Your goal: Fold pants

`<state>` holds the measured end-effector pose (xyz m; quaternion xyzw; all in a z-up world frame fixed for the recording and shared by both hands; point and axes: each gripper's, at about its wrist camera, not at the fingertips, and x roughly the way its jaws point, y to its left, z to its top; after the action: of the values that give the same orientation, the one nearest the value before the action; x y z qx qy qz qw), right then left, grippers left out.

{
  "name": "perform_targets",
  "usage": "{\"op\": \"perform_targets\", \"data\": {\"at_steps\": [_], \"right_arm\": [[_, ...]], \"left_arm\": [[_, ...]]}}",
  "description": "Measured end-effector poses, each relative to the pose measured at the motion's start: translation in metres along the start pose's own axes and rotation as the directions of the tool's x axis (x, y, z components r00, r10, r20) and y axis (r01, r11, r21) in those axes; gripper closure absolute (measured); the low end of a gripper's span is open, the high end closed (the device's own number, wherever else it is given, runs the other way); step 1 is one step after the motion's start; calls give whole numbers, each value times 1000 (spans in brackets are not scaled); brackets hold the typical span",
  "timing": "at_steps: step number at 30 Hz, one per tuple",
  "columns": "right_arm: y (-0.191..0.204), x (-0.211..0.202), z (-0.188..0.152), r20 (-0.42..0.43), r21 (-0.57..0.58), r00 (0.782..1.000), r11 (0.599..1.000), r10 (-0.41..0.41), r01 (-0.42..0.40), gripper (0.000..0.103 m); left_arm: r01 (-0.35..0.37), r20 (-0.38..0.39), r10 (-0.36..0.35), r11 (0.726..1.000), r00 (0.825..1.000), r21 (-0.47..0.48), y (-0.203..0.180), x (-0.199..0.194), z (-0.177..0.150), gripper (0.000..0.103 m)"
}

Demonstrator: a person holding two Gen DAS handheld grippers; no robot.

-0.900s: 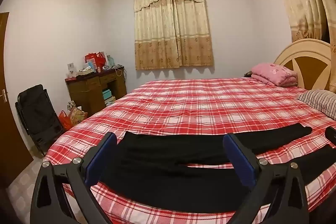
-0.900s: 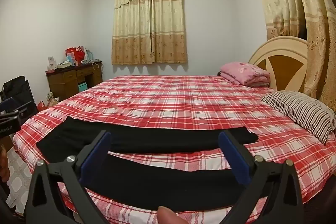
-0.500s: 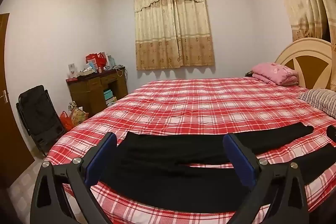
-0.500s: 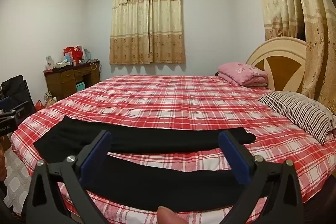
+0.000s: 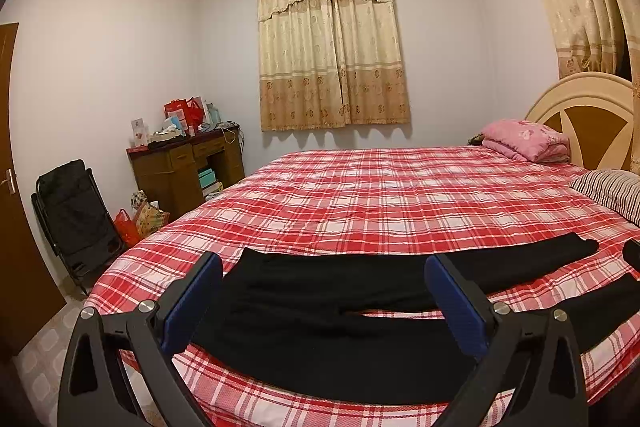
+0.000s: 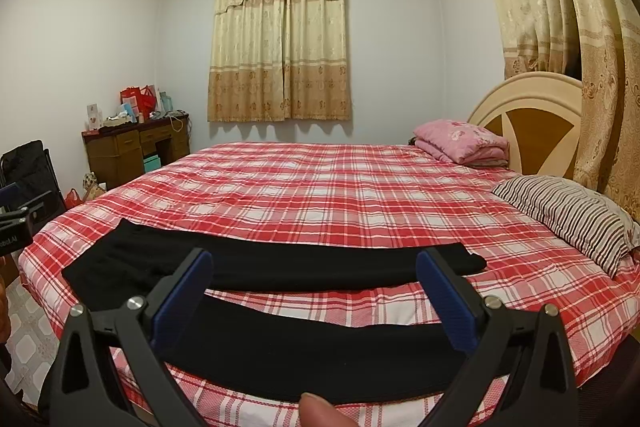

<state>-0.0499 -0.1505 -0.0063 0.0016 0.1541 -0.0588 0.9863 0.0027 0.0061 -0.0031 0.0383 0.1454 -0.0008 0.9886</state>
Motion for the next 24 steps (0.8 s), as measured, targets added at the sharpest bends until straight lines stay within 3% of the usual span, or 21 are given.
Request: {"op": "perform_targets", "data": {"at_steps": [24], "right_arm": [[4,4,-3,-18,-13,1000,1000,-7,7,0]], "left_arm": [[-3,-3,3,1000,1000,-3,0,1,1,1]]}}
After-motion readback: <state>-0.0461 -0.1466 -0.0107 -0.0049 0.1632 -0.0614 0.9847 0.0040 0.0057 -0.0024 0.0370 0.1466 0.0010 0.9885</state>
